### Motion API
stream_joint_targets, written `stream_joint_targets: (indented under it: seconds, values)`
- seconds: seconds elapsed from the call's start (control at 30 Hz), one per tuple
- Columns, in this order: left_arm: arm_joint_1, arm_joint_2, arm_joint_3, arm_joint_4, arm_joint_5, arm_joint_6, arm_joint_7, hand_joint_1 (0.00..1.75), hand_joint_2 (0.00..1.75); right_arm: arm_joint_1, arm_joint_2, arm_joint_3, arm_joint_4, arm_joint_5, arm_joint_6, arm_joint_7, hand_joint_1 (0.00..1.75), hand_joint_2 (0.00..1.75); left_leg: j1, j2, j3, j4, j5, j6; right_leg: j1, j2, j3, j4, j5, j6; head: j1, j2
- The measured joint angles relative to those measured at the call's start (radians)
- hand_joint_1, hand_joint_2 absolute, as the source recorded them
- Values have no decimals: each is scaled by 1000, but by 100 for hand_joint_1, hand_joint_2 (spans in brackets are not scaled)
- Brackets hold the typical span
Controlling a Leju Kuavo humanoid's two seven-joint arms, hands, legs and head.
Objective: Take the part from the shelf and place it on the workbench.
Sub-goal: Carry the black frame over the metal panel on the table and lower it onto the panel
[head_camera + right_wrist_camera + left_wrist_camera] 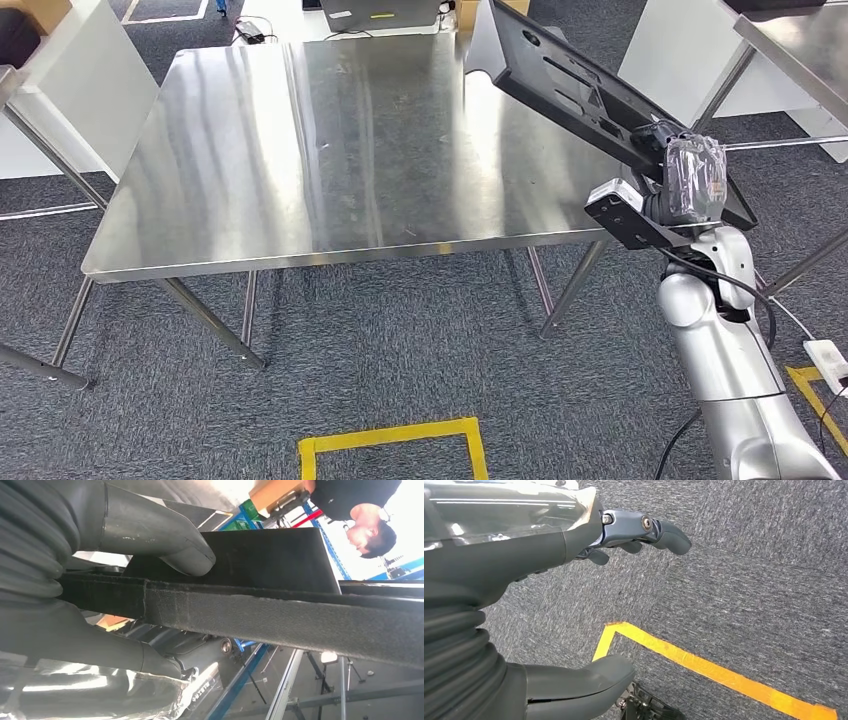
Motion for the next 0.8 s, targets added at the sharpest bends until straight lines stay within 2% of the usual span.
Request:
stream_joint_targets:
  seconds: [0.3, 0.8]
  values:
    - [-1, 0, 0, 0, -3, 1, -2, 0, 175, 23, -10, -8, 0, -1, -1, -1, 175, 175, -12, 0, -1, 2, 0, 1, -3, 0, 2, 0, 0, 0, 0, 0]
    - [-1, 0, -1, 0, -8, 11, 5, 0, 175, 31, -10, -21, -5, 15, 2, -1, 175, 175, -15, 0, -3, 5, 0, 2, -6, 0, 2, 0, 0, 1, 0, 0]
